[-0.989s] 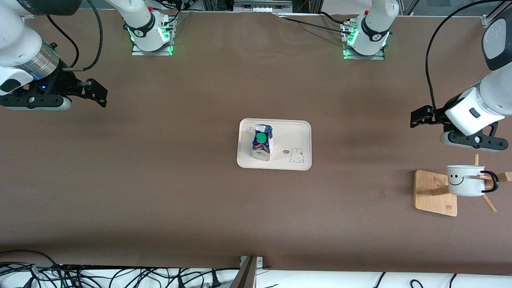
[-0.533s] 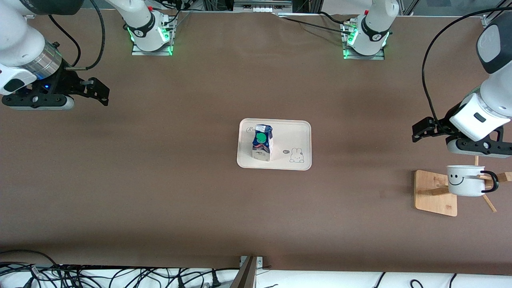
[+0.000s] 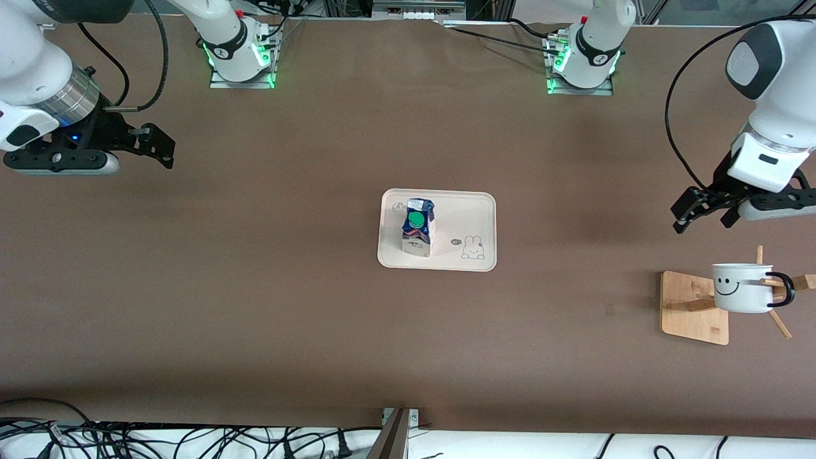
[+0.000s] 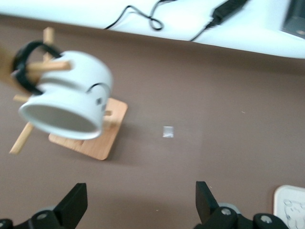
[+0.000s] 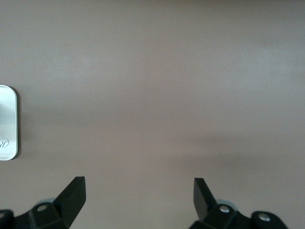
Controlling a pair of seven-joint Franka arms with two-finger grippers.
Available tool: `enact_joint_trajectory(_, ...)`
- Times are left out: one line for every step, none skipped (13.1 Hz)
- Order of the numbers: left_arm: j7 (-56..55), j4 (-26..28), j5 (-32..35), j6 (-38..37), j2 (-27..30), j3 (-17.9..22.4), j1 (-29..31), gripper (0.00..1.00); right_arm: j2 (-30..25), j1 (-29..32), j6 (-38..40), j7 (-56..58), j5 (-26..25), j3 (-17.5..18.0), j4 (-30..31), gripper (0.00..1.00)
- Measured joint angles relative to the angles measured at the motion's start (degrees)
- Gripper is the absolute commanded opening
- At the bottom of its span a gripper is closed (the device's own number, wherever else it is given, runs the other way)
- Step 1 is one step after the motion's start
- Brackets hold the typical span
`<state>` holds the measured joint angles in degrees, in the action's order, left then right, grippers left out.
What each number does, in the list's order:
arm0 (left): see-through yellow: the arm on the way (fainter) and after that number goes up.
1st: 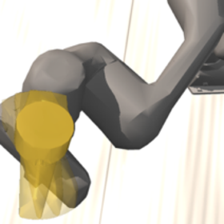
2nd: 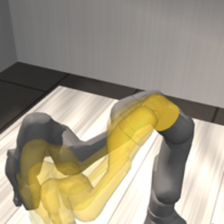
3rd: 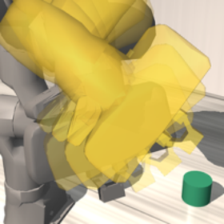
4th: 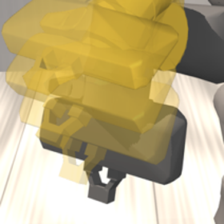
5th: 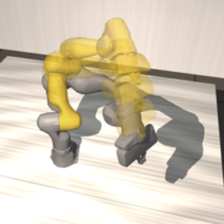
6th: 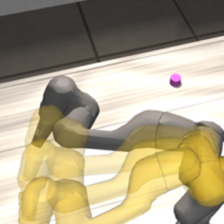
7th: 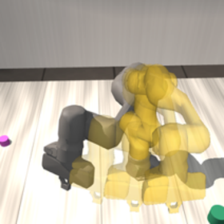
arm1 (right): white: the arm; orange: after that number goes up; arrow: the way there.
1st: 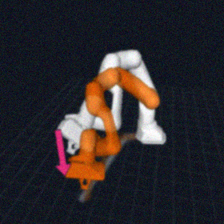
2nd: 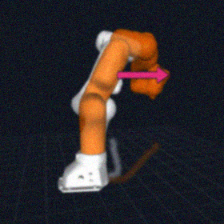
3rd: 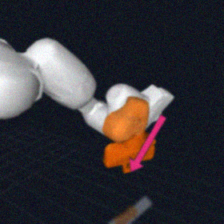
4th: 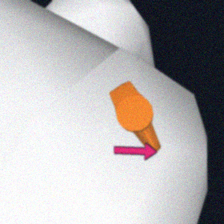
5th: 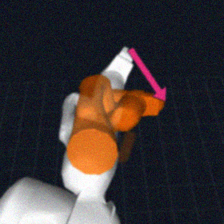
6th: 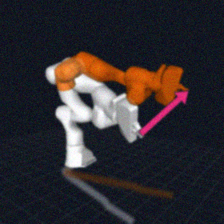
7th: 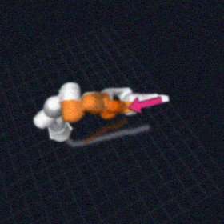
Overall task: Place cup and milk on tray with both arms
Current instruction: 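Move the left gripper down to the white mug on the stand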
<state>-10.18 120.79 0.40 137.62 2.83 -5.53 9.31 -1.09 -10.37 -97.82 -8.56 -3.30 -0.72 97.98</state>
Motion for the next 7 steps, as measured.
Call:
enact_joint_trajectory(-0.6, 1.7, -1.9, 1.1, -0.1, 0.1, 1.8, 1.0, 0.0, 0.0, 0.0, 0.0, 0.1, 0.0, 0.0, 1.0)
enact_joint_trajectory(-0.6, 2.7, -3.5, 2.0, -0.2, 0.2, 2.9, 1.0, 0.0, 0.0, 0.0, 0.0, 0.4, 0.0, 0.0, 1.0)
enact_joint_trajectory(-0.7, 3.3, -4.2, 3.0, -0.4, 0.2, 3.4, 1.0, 0.0, 0.0, 0.0, -0.1, 0.7, -0.1, 0.0, 1.0)
enact_joint_trajectory(-0.8, 3.5, -4.4, 4.3, -0.5, 0.1, 3.4, 1.0, 0.0, 0.0, 0.0, -0.1, 0.9, -0.1, 0.0, 1.0)
enact_joint_trajectory(-0.9, 3.6, -4.5, 5.5, -0.6, 0.0, 3.4, 1.0, 0.0, 0.0, 0.0, -0.1, 0.9, -0.2, 0.0, 1.0)
enact_joint_trajectory(-1.0, 3.6, -4.7, 7.6, -1.1, -0.2, 3.4, 1.0, 0.0, 0.0, 0.0, -0.1, 0.9, -0.3, 0.0, 1.0)
enact_joint_trajectory(-1.1, 3.7, -4.9, 10.2, -1.9, -0.3, 3.4, 1.0, 0.0, 0.0, 0.0, -0.1, 0.9, -0.3, 0.0, 1.0)
